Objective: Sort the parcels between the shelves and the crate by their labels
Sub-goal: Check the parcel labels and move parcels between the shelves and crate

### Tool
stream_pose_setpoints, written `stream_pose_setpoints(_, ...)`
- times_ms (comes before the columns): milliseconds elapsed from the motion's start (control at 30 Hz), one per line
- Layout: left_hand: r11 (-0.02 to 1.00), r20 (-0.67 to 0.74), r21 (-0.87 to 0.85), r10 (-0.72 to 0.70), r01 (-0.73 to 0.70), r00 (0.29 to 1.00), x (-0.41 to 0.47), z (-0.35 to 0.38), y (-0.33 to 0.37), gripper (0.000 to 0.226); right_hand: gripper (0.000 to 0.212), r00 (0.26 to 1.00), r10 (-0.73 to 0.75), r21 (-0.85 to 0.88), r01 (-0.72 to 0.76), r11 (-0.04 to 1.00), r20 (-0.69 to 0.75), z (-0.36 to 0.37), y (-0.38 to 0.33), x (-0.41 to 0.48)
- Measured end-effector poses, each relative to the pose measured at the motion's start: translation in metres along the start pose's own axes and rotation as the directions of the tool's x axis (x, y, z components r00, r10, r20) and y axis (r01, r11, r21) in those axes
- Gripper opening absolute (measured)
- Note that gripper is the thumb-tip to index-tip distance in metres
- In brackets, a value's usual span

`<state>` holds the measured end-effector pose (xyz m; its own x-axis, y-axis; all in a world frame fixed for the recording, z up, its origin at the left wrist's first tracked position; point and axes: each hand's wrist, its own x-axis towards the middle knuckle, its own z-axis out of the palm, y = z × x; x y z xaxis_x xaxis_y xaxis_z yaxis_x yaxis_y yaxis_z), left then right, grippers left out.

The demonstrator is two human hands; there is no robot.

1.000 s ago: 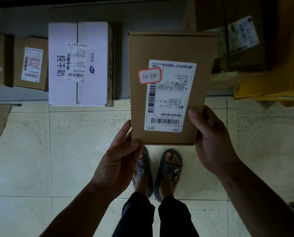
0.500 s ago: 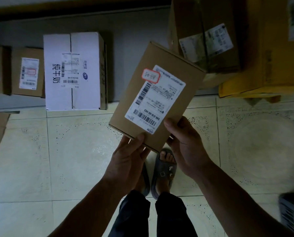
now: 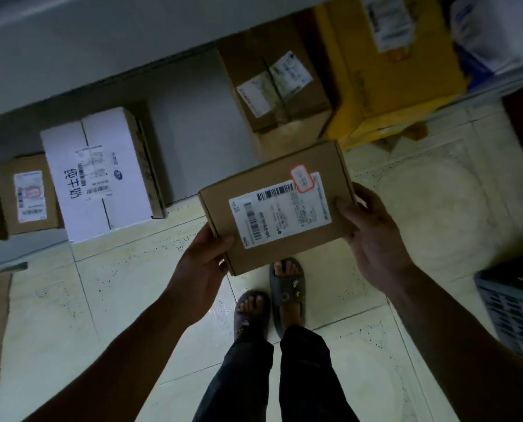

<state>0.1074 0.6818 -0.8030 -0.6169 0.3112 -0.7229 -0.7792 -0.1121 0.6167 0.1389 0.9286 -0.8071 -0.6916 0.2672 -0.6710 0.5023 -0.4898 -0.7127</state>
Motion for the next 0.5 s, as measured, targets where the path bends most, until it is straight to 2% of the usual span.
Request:
stream_pose_setpoints(133,0.989,0.092,0.145,-0.053,0.040,0.994,-0.008,0.019,-0.003,0.050,0.025,0.995,-0.020,-0.105,0.009,0.994,-0.100,-0.032,0.015,-0.049)
stream_pose_setpoints(167,0.985,0.097,0.170,-0.059,0.042,0.994,-0.008,0.022,-0.005,0.051,0.020,0.994,-0.008,-0.107,-0.004,0.994,-0.111,-0.037,0.021,-0.058)
stream_pose_setpoints(367,0.921,0.202,0.389,-0.117,0.030,0.972,-0.019,0.086,-0.040,0.041,0.019,0.953,0.024,0.077,0.000,0.997,-0.302,-0.096,0.047,-0.125)
stream_pose_setpoints(500,0.863,0.257,0.504,-0.182,0.029,0.949,-0.035,0.154,-0.072,0.038,0.023,0.904,0.045,0.178,0.035,0.983,-0.425,-0.153,0.061,-0.173)
